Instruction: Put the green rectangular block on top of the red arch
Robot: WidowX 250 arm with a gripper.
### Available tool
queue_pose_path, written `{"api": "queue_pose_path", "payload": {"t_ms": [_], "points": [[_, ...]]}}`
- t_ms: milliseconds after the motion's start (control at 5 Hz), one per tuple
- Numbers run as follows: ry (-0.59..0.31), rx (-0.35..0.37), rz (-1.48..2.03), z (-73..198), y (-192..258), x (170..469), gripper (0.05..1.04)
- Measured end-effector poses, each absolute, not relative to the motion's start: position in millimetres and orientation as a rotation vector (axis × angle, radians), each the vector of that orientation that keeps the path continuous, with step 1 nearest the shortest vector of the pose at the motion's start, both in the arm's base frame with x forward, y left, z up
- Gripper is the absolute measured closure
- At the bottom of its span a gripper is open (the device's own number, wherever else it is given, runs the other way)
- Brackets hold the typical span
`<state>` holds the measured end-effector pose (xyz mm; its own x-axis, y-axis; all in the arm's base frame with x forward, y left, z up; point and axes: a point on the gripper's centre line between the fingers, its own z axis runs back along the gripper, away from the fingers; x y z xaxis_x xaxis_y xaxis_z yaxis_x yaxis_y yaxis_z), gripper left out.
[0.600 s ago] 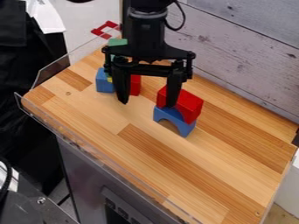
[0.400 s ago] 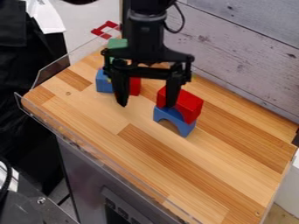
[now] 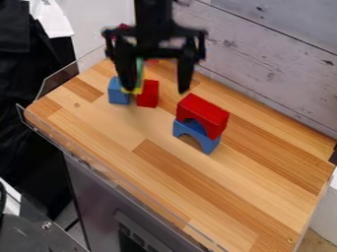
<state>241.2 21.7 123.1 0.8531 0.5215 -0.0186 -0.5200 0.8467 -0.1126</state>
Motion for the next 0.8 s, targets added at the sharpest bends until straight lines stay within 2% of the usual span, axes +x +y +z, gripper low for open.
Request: {"api": "queue_pose_path", "payload": {"t_ms": [200, 600, 800], "points": [[-0.032, -0.11, 0.553, 134.2, 40.4, 248.4, 0.083], [0.043, -0.1, 0.467, 125.0, 69.4, 270.8, 0.083], [0.047, -0.118, 0.459, 121.7, 80.9, 280.9, 0.083]]}}
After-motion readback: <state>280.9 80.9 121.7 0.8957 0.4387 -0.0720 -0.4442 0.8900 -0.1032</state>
